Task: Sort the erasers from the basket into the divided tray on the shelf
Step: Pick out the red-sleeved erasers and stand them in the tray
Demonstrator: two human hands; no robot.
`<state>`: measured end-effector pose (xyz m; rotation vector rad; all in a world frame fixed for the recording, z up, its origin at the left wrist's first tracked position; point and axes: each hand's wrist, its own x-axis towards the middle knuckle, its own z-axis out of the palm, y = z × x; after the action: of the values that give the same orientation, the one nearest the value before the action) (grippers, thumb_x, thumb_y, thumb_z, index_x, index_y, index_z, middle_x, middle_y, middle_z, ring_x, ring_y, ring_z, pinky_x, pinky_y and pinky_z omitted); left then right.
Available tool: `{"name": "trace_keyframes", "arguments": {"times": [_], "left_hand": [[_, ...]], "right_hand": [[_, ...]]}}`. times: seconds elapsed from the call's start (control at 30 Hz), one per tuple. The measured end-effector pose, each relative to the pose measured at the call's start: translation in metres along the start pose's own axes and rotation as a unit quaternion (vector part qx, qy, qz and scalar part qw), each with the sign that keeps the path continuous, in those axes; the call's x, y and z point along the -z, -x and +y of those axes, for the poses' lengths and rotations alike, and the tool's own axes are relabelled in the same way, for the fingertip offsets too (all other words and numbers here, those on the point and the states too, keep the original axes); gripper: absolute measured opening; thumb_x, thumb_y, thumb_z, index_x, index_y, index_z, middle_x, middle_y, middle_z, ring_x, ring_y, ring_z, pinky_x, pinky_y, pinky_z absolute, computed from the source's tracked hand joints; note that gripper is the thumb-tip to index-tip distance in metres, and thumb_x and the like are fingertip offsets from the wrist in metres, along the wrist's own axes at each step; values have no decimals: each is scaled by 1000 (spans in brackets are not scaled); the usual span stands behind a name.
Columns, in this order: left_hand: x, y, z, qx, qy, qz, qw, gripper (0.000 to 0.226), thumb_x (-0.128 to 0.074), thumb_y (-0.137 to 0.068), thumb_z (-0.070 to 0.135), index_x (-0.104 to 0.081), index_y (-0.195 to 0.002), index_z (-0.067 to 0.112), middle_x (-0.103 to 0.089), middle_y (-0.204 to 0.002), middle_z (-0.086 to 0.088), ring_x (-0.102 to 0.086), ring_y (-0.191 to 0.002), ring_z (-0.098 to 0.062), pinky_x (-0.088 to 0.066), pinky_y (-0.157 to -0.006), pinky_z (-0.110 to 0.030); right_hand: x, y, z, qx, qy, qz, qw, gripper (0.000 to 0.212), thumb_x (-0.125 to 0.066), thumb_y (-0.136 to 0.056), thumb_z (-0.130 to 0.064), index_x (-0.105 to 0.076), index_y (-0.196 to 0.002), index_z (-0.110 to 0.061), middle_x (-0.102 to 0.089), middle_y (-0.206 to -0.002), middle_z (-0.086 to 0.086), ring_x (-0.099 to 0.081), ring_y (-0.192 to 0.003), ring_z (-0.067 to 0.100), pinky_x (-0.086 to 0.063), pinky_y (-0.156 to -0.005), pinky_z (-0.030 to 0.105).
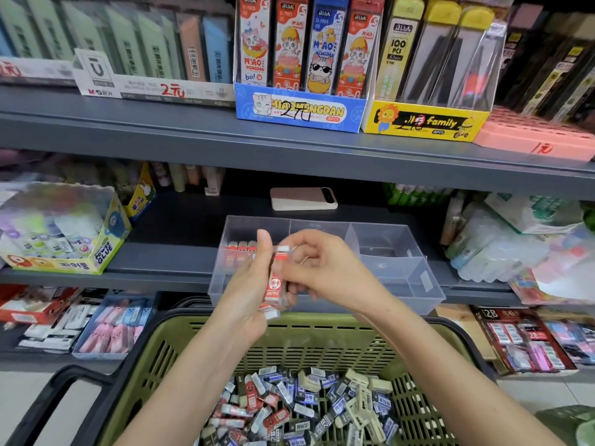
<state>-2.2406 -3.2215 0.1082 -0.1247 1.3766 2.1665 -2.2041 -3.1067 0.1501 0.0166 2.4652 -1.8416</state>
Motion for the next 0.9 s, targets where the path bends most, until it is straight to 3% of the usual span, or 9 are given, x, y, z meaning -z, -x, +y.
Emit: {"name": "trace_keyframes", "arguments": {"times": [0.1,0.17,0.27,0.33,0.4,0.5,0.73,0.83,0.9], "left_hand": [[0,3,-1,8,36,-18,999,51,-53,-80,52,-57,-99,5,-56,-57,-11,-51,-41,-15,-35,-31,-17],[5,7,-3,19,88,-26,996,37,-63,-78,33,-54,-103,8,-59,-63,-12,-55,-45,-18,-40,-33,-20],[16,13,-5,16,137,-51,989,38,-63,-72,13,-54,-109,8,-64,-70,-14,-62,-54,-23,-49,-43,-25],[22,16,-6,11,154,-59,986,36,-60,-72,9,-55,-108,7,-67,-73,-16,-66,-60,-26,-53,-48,-27],[26,17,-5,-2,147,-57,987,34,-61,-74,10,-57,-107,8,-69,-81,-17,-69,-69,-28,-56,-54,-30],[29,17,-2,-25,113,-58,992,32,-64,-74,13,-56,-104,6,-71,-90,-18,-71,-77,-29,-57,-59,-32],[24,15,0,-9,53,-2,999,51,-75,-63,24,-57,-107,6,-67,-67,-3,-65,-55,-16,-48,-42,-23],[19,14,1,-15,52,-2,999,60,-77,-57,30,-59,-110,10,-68,-69,-3,-64,-55,-16,-47,-42,-23],[17,13,1,-26,40,3,999,62,-77,-52,34,-60,-108,13,-70,-71,-4,-65,-56,-16,-48,-43,-24]], "right_hand": [[12,2,8,-25,-136,45,989,13,-67,-82,-2,-58,-88,-10,-62,-64,5,-55,-48,12,-42,-41,21],[33,-3,16,-8,-173,140,975,13,-68,-80,1,-61,-83,-8,-65,-59,4,-55,-47,10,-43,-42,20],[68,-24,33,-9,10,331,944,14,-75,-75,-11,-64,-83,-12,-68,-66,1,-61,-59,15,-47,-54,27],[80,-41,45,-36,176,373,910,22,-76,-74,-21,-65,-91,-13,-69,-80,2,-65,-78,22,-48,-69,30],[80,-55,53,-78,283,338,894,31,-74,-74,-25,-62,-100,-13,-70,-91,4,-64,-91,25,-44,-73,27],[72,-70,59,-141,366,246,887,33,-75,-74,-35,-65,-99,-15,-70,-97,5,-64,-95,25,-42,-71,25],[55,-82,64,-162,468,202,845,30,-64,-81,-51,-75,-93,-25,-71,-96,-1,-66,-90,20,-46,-68,22],[60,-78,65,-166,474,178,846,35,-55,-86,-54,-74,-92,-25,-70,-97,1,-64,-90,22,-45,-69,24],[61,-69,63,-145,514,174,827,38,-49,-90,-51,-74,-92,-22,-70,-96,4,-62,-96,25,-44,-75,27]]}}
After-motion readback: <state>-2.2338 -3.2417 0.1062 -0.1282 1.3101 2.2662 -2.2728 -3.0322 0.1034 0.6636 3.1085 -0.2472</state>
